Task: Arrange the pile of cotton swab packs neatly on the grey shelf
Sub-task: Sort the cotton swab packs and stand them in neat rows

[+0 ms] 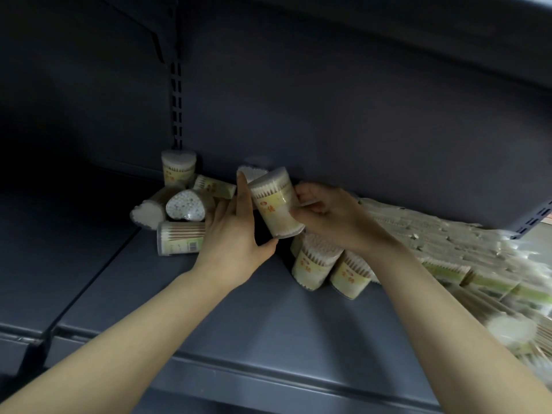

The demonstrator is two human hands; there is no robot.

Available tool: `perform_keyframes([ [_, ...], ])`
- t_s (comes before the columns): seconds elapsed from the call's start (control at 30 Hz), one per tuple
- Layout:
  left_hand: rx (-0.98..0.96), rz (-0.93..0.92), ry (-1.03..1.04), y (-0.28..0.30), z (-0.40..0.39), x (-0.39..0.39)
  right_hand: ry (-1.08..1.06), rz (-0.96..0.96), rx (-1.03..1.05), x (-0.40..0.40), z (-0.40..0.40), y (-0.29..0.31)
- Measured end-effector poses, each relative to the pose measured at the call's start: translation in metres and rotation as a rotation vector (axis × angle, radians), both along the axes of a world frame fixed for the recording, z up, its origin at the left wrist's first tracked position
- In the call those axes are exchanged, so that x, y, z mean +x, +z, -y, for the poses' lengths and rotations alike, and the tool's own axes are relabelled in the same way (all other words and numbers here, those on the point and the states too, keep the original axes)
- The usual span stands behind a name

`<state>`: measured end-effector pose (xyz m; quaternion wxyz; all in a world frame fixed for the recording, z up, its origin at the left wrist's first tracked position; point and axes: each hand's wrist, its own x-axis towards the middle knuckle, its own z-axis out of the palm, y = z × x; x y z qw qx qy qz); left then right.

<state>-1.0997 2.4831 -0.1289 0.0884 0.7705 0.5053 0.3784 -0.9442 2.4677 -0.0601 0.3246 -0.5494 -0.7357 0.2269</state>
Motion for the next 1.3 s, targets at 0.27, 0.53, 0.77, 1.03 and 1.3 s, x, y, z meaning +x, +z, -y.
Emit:
perform_keyframes([
  [0.27,-0.122,0.117,-0.138,0.006,0.002,-0.002,0.016,0.002,0.036,0.007,-0.006,-0.007],
  [0.53,-0.304,0.364,-0.311,0.01,-0.004,-0.005,0.018,-0.014,-0.006,0.008,-0.007,-0.007],
  [0.77,-0.35,0.411,-0.317,0.016,0.0,-0.006,-0.005,0.005,0.064,0.006,-0.014,-0.008],
  [1.03,-0.405,0.527,-0.348,0.021,0.003,-0.007,-0.022,-0.108,0.104,0.004,-0.021,-0.011],
  [1.3,-0.453,0.579,-0.313,0.018,0.001,-0.009,0.001,-0.141,0.073,0.003,-0.025,-0.011],
])
